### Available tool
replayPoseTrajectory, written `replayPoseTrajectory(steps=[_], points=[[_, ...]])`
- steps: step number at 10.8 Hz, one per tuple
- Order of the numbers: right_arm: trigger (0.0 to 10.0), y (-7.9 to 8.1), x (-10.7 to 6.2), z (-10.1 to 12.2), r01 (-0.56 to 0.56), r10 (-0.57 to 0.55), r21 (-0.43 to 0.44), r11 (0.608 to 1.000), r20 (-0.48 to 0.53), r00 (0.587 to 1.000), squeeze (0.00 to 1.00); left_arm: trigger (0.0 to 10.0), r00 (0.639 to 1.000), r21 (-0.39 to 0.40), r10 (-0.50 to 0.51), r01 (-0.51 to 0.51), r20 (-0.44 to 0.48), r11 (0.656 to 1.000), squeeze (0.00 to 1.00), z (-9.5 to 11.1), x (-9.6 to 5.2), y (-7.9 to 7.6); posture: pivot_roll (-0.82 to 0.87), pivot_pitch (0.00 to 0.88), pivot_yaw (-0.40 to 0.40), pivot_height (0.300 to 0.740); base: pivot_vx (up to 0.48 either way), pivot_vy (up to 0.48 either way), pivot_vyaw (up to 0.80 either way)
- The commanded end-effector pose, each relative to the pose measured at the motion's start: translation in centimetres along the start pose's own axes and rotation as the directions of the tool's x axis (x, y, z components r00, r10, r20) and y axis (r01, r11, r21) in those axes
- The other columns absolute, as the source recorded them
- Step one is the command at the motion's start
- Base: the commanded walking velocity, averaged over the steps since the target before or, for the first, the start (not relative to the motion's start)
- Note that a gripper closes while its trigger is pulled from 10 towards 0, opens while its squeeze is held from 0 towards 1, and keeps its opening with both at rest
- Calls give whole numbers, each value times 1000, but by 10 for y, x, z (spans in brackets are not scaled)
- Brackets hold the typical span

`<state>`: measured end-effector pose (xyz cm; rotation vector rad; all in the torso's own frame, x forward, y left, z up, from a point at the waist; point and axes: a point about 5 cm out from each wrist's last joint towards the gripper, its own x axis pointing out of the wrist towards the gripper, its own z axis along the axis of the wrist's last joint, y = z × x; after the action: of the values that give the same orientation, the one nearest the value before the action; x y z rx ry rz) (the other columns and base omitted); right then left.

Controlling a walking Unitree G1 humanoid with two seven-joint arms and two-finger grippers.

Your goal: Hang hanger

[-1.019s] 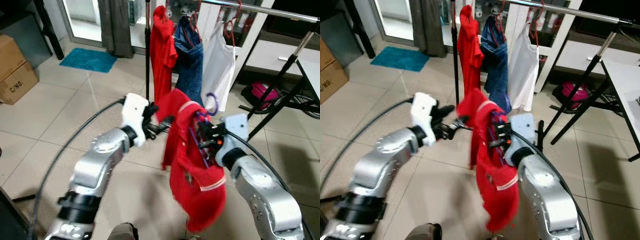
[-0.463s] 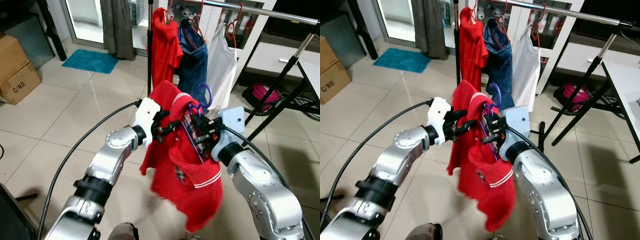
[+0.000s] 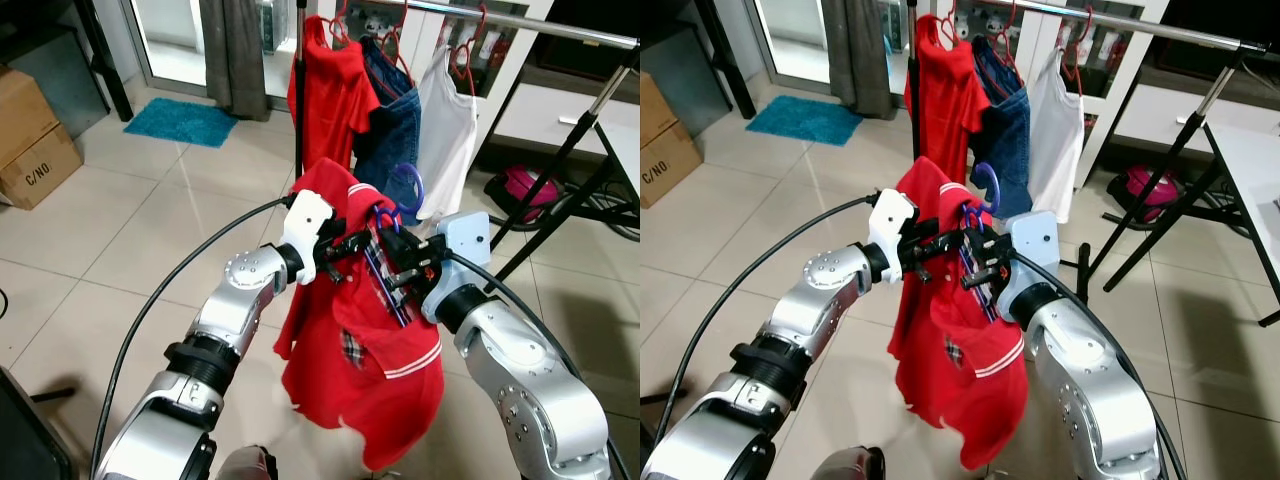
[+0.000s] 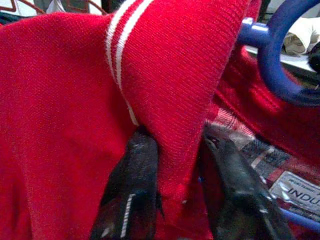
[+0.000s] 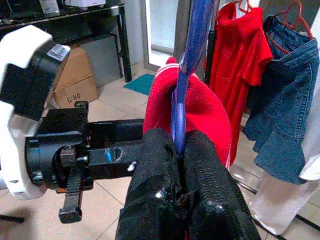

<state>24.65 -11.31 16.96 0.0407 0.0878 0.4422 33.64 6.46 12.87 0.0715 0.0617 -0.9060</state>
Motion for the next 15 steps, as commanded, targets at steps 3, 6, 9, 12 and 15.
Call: replayPoseTrajectory(steps=[3, 6, 9, 12, 15], points=[[0, 0, -3, 5, 0, 0, -3, 1000, 26, 1000, 0, 0, 1000, 29, -14, 13, 14, 999, 0, 3, 2, 3, 67, 58, -15, 740, 0, 0, 0], [0, -1, -2, 1, 8, -8, 2, 1000, 8, 1000, 0, 0, 999, 35, -41, 41, 10, 999, 0, -1, -1, 0, 76, 59, -24, 740, 0, 0, 0], [0, -4, -3, -4, 18, -19, -24, 1000, -27, 999, 0, 0, 998, 39, -22, 20, 51, 999, 0, 8, -5, 5, 70, 55, -24, 740, 0, 0, 0], [0, -9, -10, -20, -21, 13, -77, 997, -103, 995, 0, 0, 983, 77, 90, -104, 162, 992, 0, 41, -21, 31, 70, 56, -22, 740, 0, 0, 0], [0, -1, -35, -28, -292, 272, -109, 950, -167, 948, 0, 0, 932, 154, 309, -339, 187, 928, 0, 86, -64, 97, 79, 59, -27, 740, 0, 0, 0]])
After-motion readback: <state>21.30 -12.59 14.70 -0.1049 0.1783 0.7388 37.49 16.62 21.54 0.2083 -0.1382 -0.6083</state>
